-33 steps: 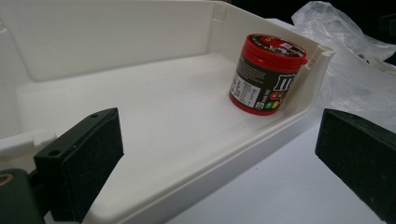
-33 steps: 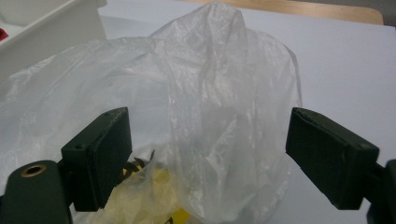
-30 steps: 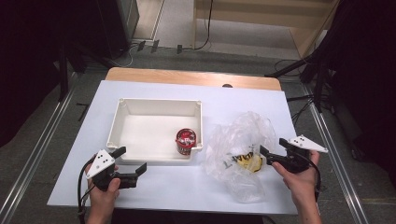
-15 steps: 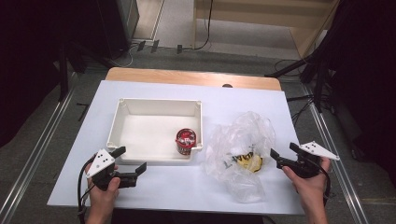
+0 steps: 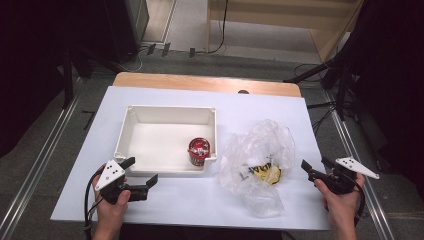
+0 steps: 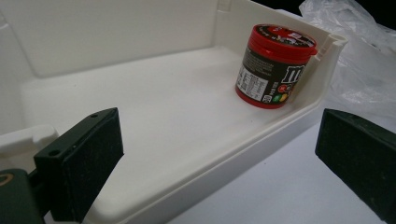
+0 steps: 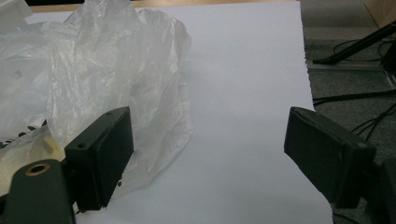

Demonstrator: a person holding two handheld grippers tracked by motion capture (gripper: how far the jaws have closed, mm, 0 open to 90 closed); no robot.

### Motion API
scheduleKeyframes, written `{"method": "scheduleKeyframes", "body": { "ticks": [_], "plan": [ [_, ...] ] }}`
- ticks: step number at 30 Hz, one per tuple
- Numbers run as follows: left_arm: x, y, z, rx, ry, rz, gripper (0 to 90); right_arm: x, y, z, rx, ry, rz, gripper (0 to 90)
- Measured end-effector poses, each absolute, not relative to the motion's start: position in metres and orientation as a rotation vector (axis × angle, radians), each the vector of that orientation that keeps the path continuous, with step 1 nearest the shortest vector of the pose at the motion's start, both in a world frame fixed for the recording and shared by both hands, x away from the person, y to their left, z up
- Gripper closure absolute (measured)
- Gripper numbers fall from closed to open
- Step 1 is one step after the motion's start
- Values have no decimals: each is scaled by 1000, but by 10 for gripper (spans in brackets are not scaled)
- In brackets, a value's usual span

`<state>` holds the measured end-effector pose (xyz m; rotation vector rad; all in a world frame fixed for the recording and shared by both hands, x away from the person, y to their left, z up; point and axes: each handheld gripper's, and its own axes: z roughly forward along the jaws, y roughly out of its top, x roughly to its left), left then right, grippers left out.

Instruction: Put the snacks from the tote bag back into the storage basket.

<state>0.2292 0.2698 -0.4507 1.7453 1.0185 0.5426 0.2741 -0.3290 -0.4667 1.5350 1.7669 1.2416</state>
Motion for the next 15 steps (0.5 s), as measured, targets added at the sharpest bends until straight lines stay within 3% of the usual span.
{"method": "scheduleKeyframes", "body": {
  "ticks": [15],
  "plan": [
    [229, 271, -449, 1747, 1010, 552, 11, 276, -329, -467, 1537, 1771, 1245, 150]
  ]
}}
